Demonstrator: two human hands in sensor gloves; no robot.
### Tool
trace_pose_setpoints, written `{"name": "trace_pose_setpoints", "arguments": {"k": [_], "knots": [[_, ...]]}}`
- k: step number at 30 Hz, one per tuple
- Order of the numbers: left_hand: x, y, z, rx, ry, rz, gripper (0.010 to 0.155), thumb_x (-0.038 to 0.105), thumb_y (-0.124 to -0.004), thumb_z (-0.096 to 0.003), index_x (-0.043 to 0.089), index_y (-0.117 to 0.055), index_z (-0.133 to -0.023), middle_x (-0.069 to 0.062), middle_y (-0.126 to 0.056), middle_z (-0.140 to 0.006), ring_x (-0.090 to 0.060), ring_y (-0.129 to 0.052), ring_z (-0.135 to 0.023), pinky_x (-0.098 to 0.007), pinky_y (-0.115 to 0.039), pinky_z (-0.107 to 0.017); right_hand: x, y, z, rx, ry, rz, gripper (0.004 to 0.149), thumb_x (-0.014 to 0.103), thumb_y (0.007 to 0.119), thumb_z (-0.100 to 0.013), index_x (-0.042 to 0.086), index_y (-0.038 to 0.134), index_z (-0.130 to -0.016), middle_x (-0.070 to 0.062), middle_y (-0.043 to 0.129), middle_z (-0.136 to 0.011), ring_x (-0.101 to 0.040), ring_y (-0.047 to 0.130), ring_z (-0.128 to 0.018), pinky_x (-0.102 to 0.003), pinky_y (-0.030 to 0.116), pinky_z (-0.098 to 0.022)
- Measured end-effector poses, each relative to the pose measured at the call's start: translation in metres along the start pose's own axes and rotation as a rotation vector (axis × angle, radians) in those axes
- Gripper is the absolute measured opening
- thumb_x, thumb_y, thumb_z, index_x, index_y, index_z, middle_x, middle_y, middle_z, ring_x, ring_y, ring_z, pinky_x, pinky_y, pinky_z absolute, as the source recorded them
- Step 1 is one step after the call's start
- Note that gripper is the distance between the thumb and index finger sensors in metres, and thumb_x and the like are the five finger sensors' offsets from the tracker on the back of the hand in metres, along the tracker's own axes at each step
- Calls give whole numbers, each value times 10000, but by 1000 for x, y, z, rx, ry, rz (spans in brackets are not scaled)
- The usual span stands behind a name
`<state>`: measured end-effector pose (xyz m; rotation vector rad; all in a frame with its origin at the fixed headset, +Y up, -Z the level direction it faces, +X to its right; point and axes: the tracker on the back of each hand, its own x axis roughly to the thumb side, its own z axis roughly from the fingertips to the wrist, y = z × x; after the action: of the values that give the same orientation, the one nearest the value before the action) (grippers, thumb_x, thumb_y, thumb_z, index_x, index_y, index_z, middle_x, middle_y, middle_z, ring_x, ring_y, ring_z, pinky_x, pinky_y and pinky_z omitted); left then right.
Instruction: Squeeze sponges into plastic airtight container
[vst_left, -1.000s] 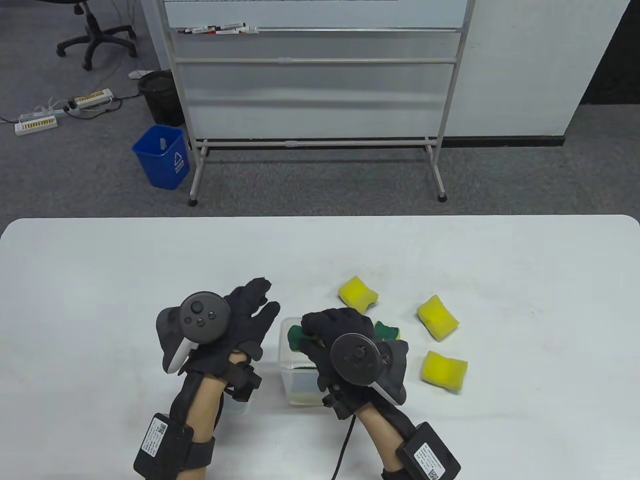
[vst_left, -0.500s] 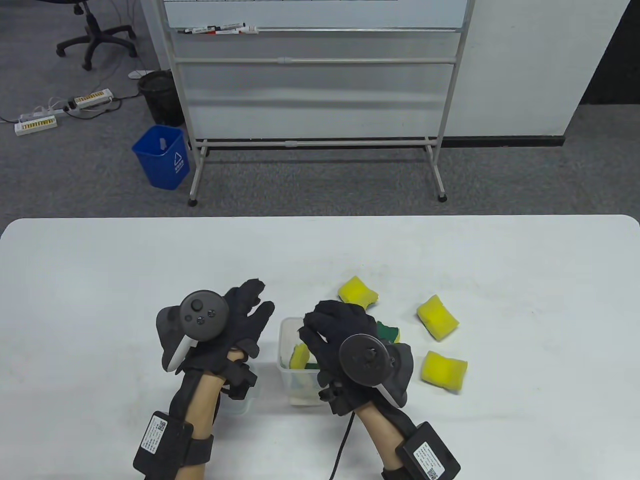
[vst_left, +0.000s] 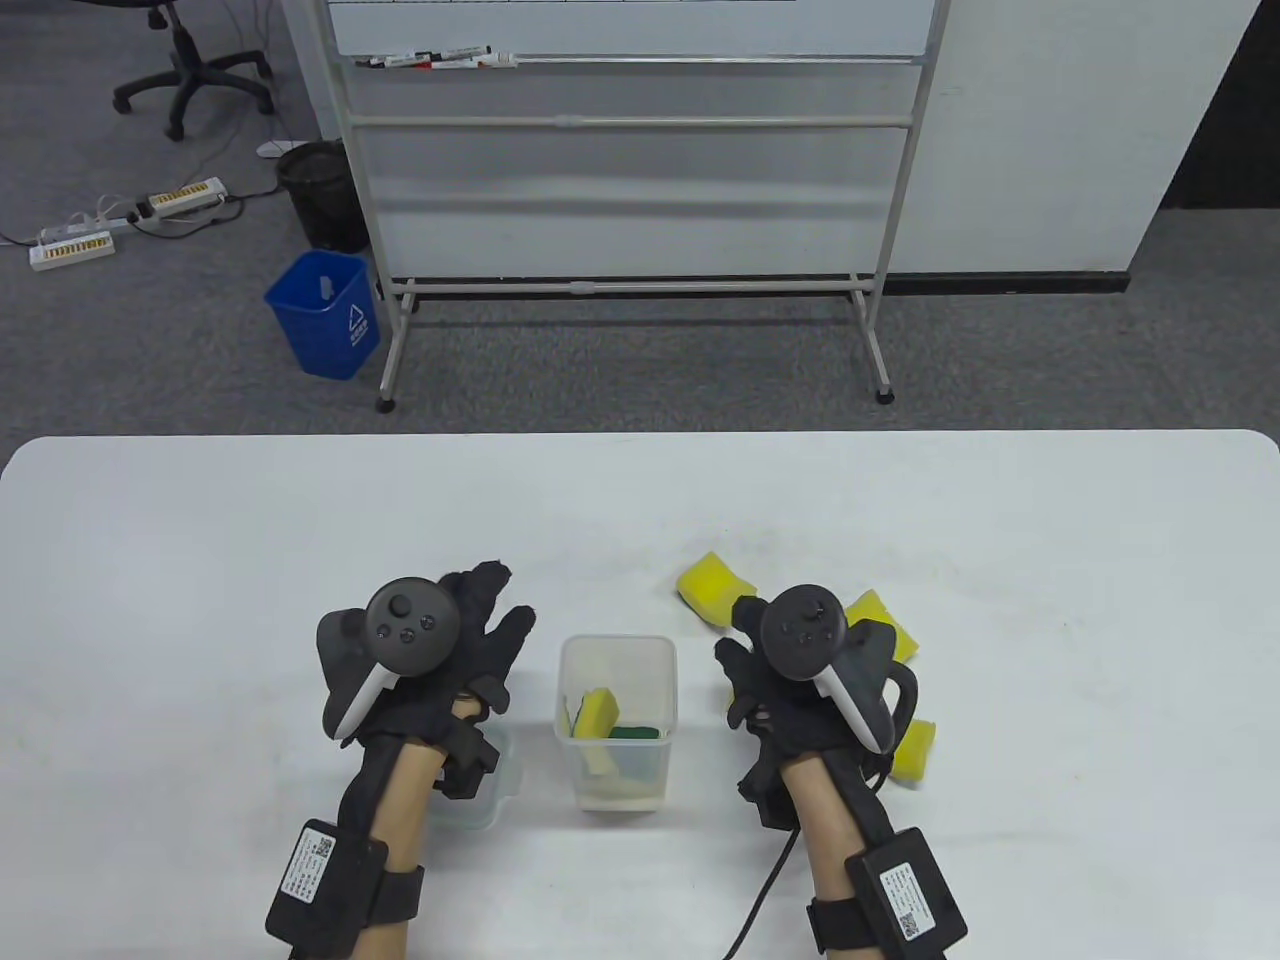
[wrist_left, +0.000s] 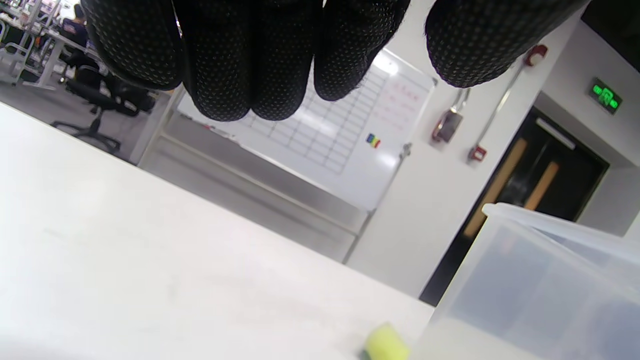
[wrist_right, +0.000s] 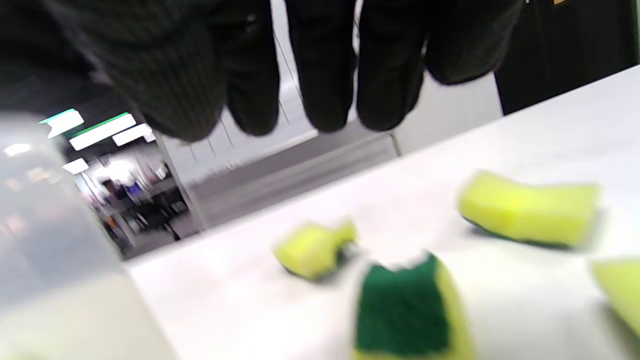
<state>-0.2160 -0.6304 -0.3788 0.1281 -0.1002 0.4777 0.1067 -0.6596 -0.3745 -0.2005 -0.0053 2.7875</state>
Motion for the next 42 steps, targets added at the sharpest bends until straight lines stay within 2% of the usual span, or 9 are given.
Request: {"name": "trace_pose_setpoints", "arguments": {"k": [5,7,11,13,20,26,32,38,42], "knots": [[-1,-2,-1,-25,5,0,673,556,-717,-494,182,-637,-1048,-190,-737,-1069,-437,-774,-942,-615,-696,-674,-8,53,-17,197,42,188,647,511,839,-466,413,657,-1079,-165,443,-1216,-560,642,-1032,-662,554,-719],[-1,-1,-1,-33,11,-5,676,556,-715,-495,185,-631,-1052,-190,-724,-1078,-441,-761,-951,-618,-689,-678,-10,67,-20,231,46,216,654,525,828,-463,429,632,-1080,-167,376,-1218,-570,636,-1029,-662,553,-718],[-2,-2,-1,-46,19,-37,682,560,-712,-496,190,-618,-1061,-194,-696,-1097,-450,-734,-970,-626,-676,-684,-17,86,-22,262,53,240,621,521,827,-458,393,707,-1054,-178,407,-1203,-529,713,-998,-643,581,-711],[-2,-3,-1,-52,18,-36,683,562,-710,-496,192,-615,-1063,-197,-689,-1100,-451,-727,-974,-627,-674,-685,-17,87,-21,211,46,237,617,516,844,-442,351,757,-1031,-181,456,-1190,-519,745,-972,-635,594,-703],[0,0,0,-35,-5,5,680,563,-709,-495,192,-623,-1058,-195,-688,-1099,-449,-729,-973,-625,-675,-686,-18,59,-20,139,71,114,622,532,848,-434,323,779,-1015,-165,562,-1169,-508,803,-936,-619,637,-688],[7,18,7,26,-68,189,664,561,-710,-497,194,-644,-1046,-179,-711,-1089,-434,-749,-965,-617,-687,-682,-22,-2,-8,42,36,-306,622,523,835,-449,321,761,-1033,-184,592,-1157,-506,819,-914,-616,650,-673],[28,36,20,63,-197,410,641,557,-713,-501,191,-678,-1027,-149,-770,-1062,-410,-799,-941,-604,-710,-674,-6,-58,27,-153,-224,-723,614,545,781,-472,326,747,-1045,-171,595,-1158,-500,821,-910,-610,651,-672],[61,37,32,-24,-386,593,638,569,-710,-505,205,-673,-1029,-124,-787,-1058,-386,-816,-942,-592,-722,-676,40,-62,60,-194,-534,-871,610,562,769,-466,349,748,-1037,-154,598,-1160,-474,826,-921,-600,653,-683],[68,33,34,-64,-443,668,665,571,-725,-504,196,-626,-1044,-129,-774,-1059,-387,-815,-939,-590,-728,-671,60,-53,74,-224,-628,-900,635,569,770,-457,347,714,-1049,-154,592,-1157,-467,826,-925,-597,652,-687]]}}
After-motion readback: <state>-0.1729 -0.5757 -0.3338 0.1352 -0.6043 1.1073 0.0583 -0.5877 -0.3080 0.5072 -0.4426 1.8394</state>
